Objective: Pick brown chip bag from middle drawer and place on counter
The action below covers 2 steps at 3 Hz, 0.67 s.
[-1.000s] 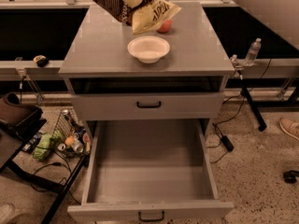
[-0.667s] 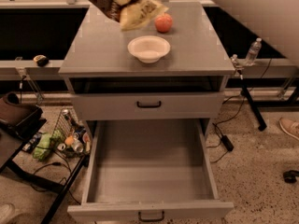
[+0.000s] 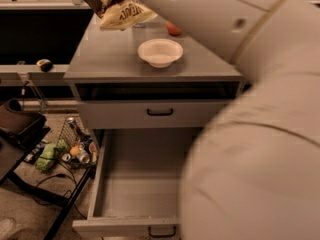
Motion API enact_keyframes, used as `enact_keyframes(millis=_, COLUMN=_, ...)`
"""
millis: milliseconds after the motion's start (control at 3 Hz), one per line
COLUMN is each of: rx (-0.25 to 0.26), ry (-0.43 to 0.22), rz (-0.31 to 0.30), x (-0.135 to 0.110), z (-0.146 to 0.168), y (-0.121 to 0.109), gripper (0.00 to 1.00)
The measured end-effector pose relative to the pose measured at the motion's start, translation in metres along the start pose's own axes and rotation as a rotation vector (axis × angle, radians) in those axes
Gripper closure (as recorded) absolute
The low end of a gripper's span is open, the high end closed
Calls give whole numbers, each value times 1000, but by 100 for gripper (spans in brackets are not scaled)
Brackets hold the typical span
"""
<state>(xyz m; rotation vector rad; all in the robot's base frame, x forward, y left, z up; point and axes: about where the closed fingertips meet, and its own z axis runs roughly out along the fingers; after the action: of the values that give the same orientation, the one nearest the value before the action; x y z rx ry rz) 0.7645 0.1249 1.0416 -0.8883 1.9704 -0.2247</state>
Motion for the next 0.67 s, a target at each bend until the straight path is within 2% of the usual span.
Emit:
enact_keyframes(millis=333, rx=55, ry=126, rz=55, x=-1, z=29, y=21, gripper=100)
enact_keyframes(millis=667, rx=48, ry=213, rz=111, x=10, z=58, y=48, gripper=100)
